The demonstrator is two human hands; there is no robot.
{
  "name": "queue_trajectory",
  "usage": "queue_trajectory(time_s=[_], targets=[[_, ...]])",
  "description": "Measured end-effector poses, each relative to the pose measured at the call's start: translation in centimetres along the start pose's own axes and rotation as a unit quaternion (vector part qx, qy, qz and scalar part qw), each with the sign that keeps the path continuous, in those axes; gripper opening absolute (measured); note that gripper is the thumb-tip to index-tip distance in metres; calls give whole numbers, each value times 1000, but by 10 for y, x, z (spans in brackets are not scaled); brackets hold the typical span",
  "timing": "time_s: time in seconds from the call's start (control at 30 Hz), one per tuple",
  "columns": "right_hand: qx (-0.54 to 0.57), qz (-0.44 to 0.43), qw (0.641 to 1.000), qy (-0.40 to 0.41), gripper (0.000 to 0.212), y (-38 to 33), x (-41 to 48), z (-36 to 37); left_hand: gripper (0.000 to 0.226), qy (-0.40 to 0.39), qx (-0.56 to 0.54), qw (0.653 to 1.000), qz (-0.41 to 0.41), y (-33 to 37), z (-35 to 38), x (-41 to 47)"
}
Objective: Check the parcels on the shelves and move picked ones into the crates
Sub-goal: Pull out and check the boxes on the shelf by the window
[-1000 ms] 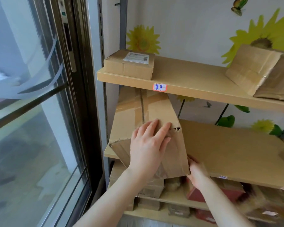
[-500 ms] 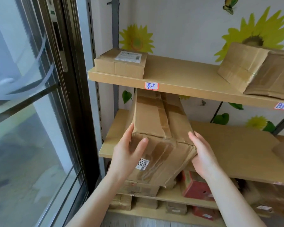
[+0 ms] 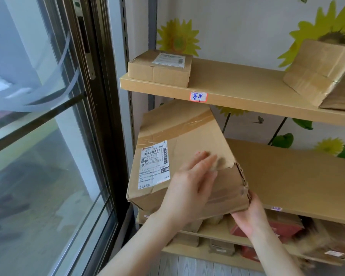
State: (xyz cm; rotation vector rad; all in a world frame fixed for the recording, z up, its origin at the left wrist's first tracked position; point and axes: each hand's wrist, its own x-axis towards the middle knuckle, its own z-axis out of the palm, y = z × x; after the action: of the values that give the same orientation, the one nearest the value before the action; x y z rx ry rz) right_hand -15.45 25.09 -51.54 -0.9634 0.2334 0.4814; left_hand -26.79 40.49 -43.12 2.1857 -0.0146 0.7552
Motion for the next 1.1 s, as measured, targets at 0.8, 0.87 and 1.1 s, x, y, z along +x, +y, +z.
queue_trajectory(time_s=[0.8, 0.87, 1.1], targets=[[-244, -65, 962, -105, 58, 48, 21, 20, 27, 91, -67, 949, -294, -145, -56, -15], [-299, -83, 948, -74, 54, 43, 35, 37, 26, 85, -21, 957, -276, -152, -56, 5], [-374, -120, 919, -13, 46, 34, 91, 64, 21, 5, 142, 950, -280, -185, -62, 57]])
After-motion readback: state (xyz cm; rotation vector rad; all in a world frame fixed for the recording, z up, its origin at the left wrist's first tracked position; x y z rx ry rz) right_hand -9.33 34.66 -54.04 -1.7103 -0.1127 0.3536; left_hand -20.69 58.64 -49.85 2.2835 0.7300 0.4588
